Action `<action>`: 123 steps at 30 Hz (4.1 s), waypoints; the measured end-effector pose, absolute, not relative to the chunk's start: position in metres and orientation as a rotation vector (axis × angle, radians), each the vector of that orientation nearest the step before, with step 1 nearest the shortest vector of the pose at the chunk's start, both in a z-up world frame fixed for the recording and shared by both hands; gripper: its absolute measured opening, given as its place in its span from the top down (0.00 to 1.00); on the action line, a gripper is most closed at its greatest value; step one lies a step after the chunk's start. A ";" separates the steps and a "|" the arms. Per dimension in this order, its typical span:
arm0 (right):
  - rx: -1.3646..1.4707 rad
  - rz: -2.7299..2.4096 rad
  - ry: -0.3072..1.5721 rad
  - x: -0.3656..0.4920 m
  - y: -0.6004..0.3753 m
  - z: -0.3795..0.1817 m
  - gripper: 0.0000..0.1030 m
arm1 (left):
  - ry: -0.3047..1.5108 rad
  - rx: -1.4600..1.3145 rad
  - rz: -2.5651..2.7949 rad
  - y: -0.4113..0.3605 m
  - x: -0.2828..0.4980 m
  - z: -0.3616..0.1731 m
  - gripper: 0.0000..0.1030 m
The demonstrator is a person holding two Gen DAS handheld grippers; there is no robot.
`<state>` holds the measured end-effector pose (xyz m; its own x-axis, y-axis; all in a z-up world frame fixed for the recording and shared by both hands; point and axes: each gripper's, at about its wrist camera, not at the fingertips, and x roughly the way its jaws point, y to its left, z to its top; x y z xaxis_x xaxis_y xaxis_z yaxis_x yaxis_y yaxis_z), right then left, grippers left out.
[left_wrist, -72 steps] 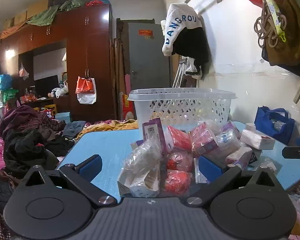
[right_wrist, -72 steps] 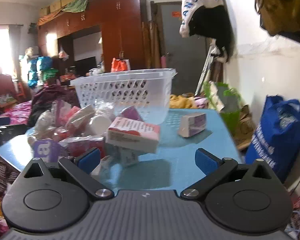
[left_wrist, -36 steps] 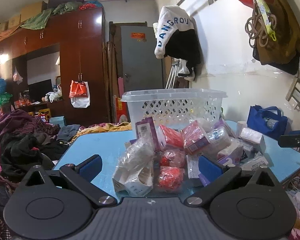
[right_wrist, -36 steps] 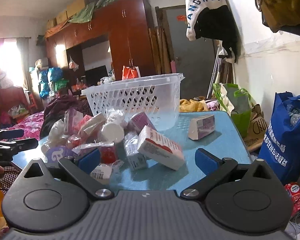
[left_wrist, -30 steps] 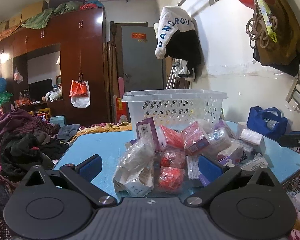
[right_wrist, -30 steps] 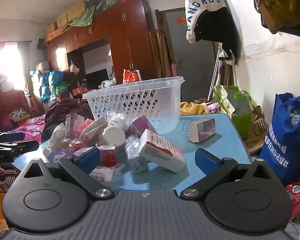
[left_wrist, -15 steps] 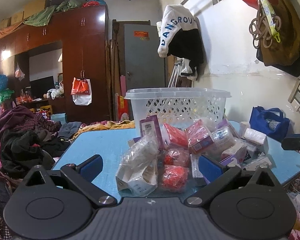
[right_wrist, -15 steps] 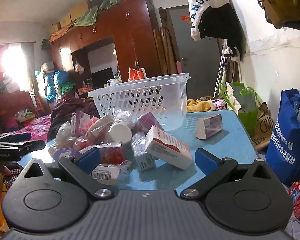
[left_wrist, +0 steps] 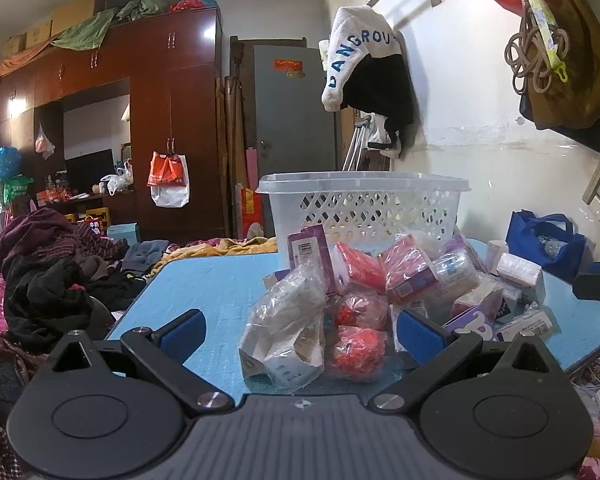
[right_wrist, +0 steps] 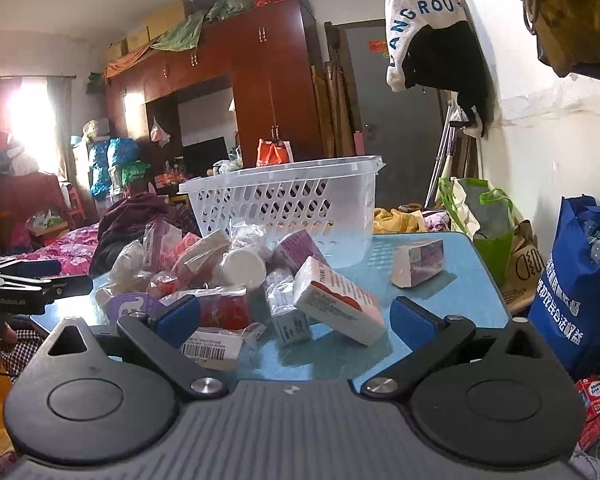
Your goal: Organize objects
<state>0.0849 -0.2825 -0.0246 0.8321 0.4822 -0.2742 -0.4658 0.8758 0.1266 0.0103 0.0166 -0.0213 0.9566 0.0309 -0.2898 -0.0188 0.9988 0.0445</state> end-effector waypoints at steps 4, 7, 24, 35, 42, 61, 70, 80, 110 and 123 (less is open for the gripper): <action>0.049 0.505 0.310 0.085 -0.281 -0.026 0.00 | 0.296 0.041 0.025 0.017 0.011 -0.022 0.00; 0.050 0.505 0.312 0.086 -0.281 -0.026 0.00 | 0.298 0.041 0.026 0.017 0.011 -0.022 0.00; 0.093 0.496 0.323 0.111 -0.286 -0.030 0.00 | 0.390 -0.087 -0.006 0.058 0.060 -0.022 0.01; 0.047 0.533 0.344 0.128 -0.273 -0.027 0.10 | 0.450 -0.127 -0.081 0.067 0.084 -0.036 0.04; 0.020 0.520 0.376 0.137 -0.272 -0.032 0.37 | 0.477 -0.136 -0.104 0.068 0.097 -0.044 0.07; 0.015 0.519 0.345 0.131 -0.282 -0.028 0.58 | 0.444 -0.192 -0.115 0.071 0.092 -0.037 0.38; -0.013 0.509 0.324 0.125 -0.284 -0.026 0.63 | 0.384 -0.162 -0.119 0.065 0.081 -0.032 0.39; -0.044 0.497 0.297 0.119 -0.285 -0.021 0.70 | 0.360 -0.163 -0.118 0.063 0.074 -0.029 0.39; -0.059 0.529 0.270 0.270 -0.202 0.099 0.72 | 0.373 -0.168 -0.153 0.023 0.224 0.081 0.39; -0.020 0.523 0.227 0.225 -0.236 0.073 0.02 | 0.383 -0.045 -0.080 0.020 0.197 0.065 0.15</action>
